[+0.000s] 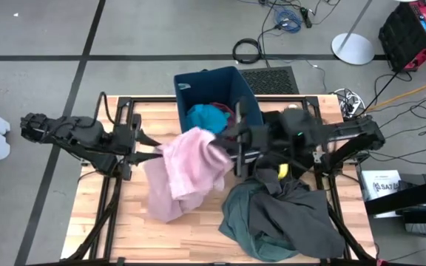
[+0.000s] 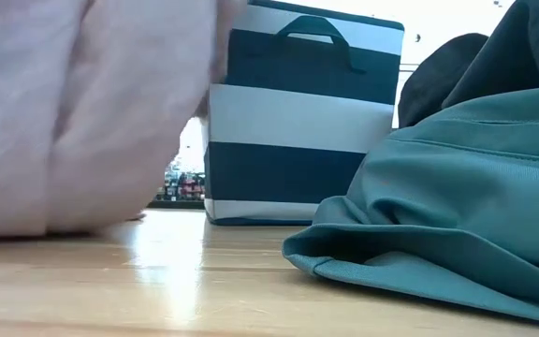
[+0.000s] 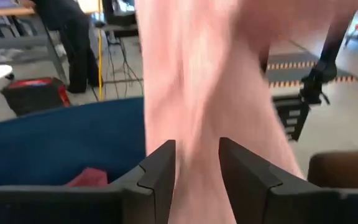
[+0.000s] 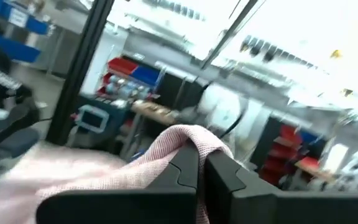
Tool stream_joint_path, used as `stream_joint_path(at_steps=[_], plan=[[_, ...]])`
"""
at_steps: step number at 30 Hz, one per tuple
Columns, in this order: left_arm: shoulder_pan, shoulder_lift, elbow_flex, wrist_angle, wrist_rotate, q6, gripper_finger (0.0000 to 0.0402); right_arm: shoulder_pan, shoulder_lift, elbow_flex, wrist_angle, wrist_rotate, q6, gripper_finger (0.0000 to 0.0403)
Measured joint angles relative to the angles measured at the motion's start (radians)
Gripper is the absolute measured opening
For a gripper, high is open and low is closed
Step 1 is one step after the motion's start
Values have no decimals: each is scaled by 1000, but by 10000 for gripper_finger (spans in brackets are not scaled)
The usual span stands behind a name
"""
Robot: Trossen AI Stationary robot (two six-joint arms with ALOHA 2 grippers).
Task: Sort clothes
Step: Put the pink polo shirt into the blue laundry organizer
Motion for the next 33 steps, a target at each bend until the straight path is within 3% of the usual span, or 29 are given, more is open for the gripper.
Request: stream_joint_path(at_steps=[8, 15, 19, 22, 28, 30, 33], plan=[[0, 1, -23, -19, -14, 6, 134, -32, 0, 281, -44, 8, -124, 0], [0, 13, -36, 114, 0, 61, 135, -134, 0, 442, -50, 3, -129, 0], [0, 29, -36, 129, 0, 62, 135, -199, 1, 489, 97, -4, -138, 0], [0, 58, -36, 164, -1, 65, 135, -243, -2, 512, 192, -82, -103, 0], [55, 220, -36, 422, 3, 103, 135, -303, 10, 550, 286, -129, -35, 0], [105, 292, -36, 495, 65, 92, 135, -324, 9, 565, 286, -127, -17, 0], [197, 410, -39, 607, 238, 35, 135, -349, 8, 586, 257, -127, 76, 0]])
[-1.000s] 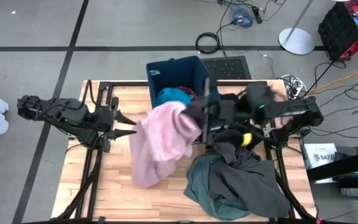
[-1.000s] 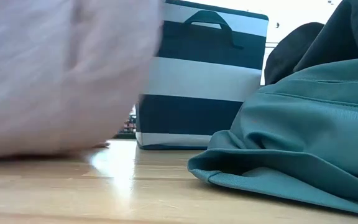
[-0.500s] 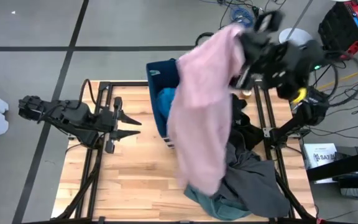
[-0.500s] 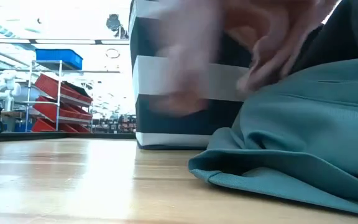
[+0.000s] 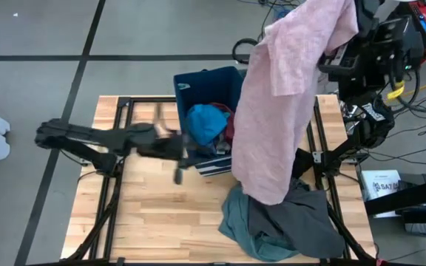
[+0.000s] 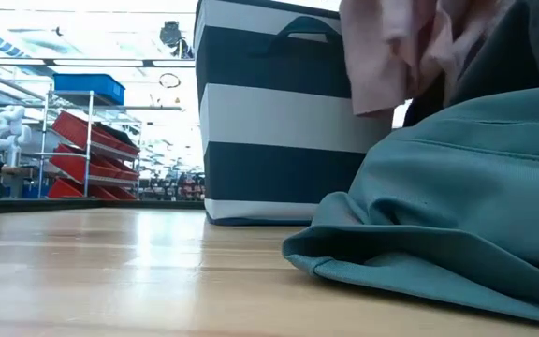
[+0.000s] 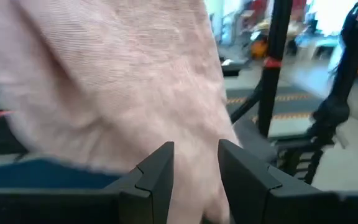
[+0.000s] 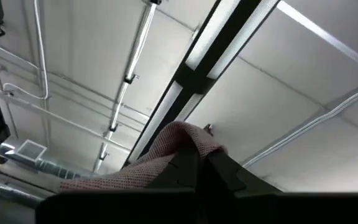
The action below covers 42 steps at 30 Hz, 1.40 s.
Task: Sort clothes
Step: Put the pink polo shirt into the blue laundry organizer
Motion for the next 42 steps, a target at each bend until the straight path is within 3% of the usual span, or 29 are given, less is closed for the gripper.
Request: stream_joint_path(at_steps=[8, 12, 16, 24, 30, 34, 37, 40, 42], plan=[[125, 227, 1, 188, 64, -106, 135, -4, -6, 13, -114, -5, 47, 0], [141, 295, 1, 279, 226, -154, 147, -4, -29, 15, -161, -4, 44, 0], [153, 349, 5, 408, 328, -219, 187, -4, -42, 15, -213, -4, 32, 0], [159, 489, 141, 487, 309, -268, 296, -4, -38, 15, -236, -47, 65, 0], [127, 560, 279, 496, 400, -269, 326, 4, -23, 14, -262, -54, 65, 0], [103, 604, 362, 488, 393, -264, 325, 4, -24, 14, -260, -52, 59, 0], [95, 640, 406, 469, 344, -262, 303, 4, -24, 14, -268, -53, 59, 0], [87, 656, 430, 444, 328, -257, 232, 4, -24, 14, -270, -52, 60, 0], [81, 656, 431, 444, 302, -238, 148, 4, -26, 14, -270, -52, 62, 0]])
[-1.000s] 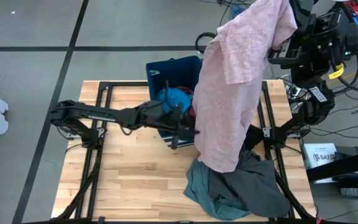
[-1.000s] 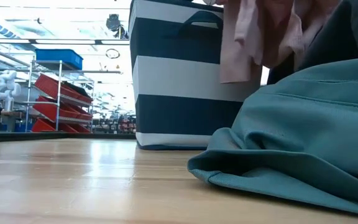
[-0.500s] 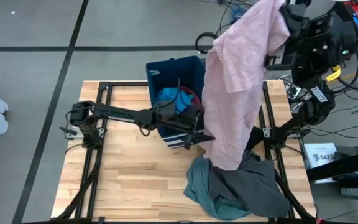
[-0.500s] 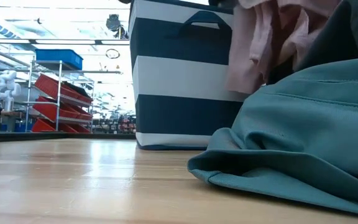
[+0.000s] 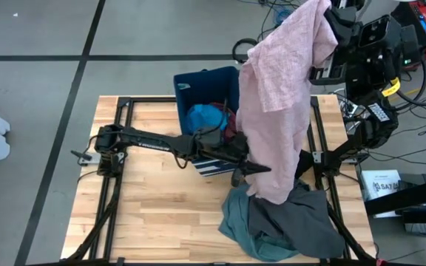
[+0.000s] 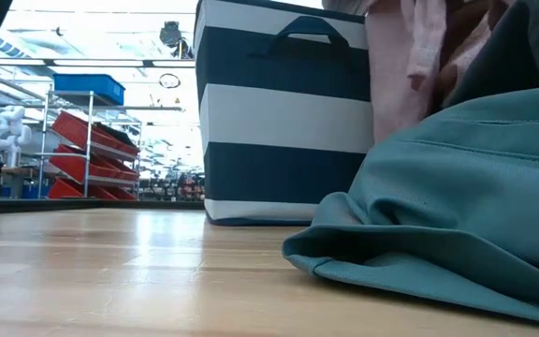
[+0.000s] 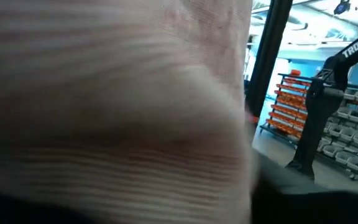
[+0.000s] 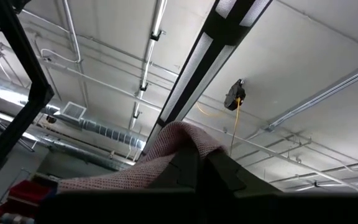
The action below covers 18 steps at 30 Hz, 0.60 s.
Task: Sort clothes
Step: Put the pink polo shirt into the blue laundry organizer
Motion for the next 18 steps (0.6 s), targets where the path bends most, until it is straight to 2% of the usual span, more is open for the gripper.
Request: stream_joint_path(at_steps=[2, 3, 7, 10, 13, 18], plan=[[-3, 0, 0, 0, -3, 2, 52, 0, -3, 0, -5, 0, 0, 0], [-3, -1, 0, 0, 7, -2, 28, 0, -7, 0, -16, 0, 0, 0], [-3, -29, 0, -33, 116, -2, 10, 0, -27, 0, -117, 24, -61, 0], [-11, -69, 0, -75, 204, -10, 7, -3, -52, 0, -232, 141, -148, 0], [-24, -126, -14, -88, 218, -36, 5, -26, -70, 1, -334, 233, -206, 0], [-27, -275, -56, -97, 211, -27, 4, -95, -66, 1, -435, 241, -185, 0]])
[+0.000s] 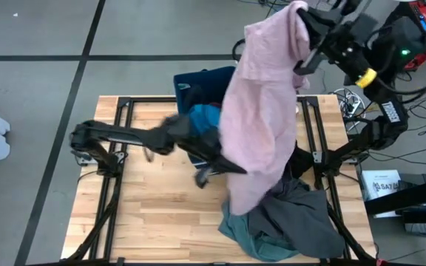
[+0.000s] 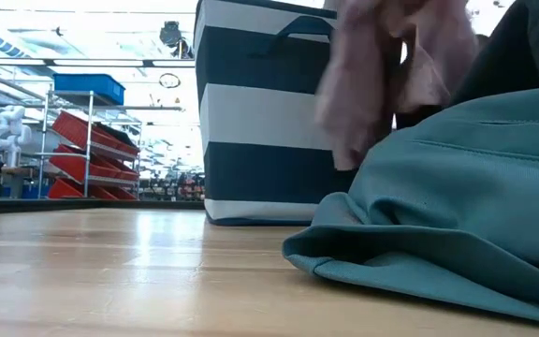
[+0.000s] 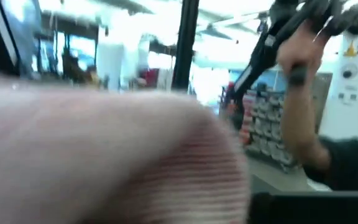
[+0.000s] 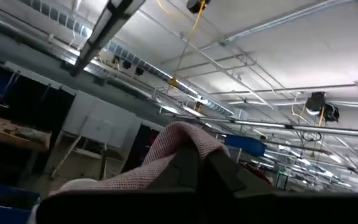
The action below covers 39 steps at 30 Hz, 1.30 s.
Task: Sort clothes
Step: Put the pink polo shirt into the blue laundry organizer
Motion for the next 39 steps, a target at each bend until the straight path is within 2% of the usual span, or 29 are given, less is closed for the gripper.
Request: stream_joint_path(at_steps=[4, 7, 14, 18, 23, 26, 29, 33, 39], plan=[[-2, -136, 0, -24, -120, 54, 4, -29, 32, 0, 36, -27, 49, 0], [18, -225, 0, -53, -257, 107, 4, -38, 75, 1, 61, -125, 91, 0], [168, -354, 16, -171, -443, 129, 4, -60, 213, -2, 11, -180, 144, 0], [269, -372, 21, -312, -435, 93, 4, -91, 265, -2, -37, -258, 203, 0], [308, -371, 20, -493, -435, 225, 4, -129, 301, -2, -74, -353, 294, 0], [309, -365, 19, -489, -473, 311, 17, -138, 300, 0, -72, -391, 325, 0], [301, -363, 19, -481, -556, 395, 29, -137, 300, 0, -110, -404, 328, 0], [286, -360, 19, -474, -683, 527, 26, -135, 300, -1, -154, -404, 327, 0], [263, -316, 19, -443, -759, 669, 21, -135, 300, -1, -160, -407, 328, 0]])
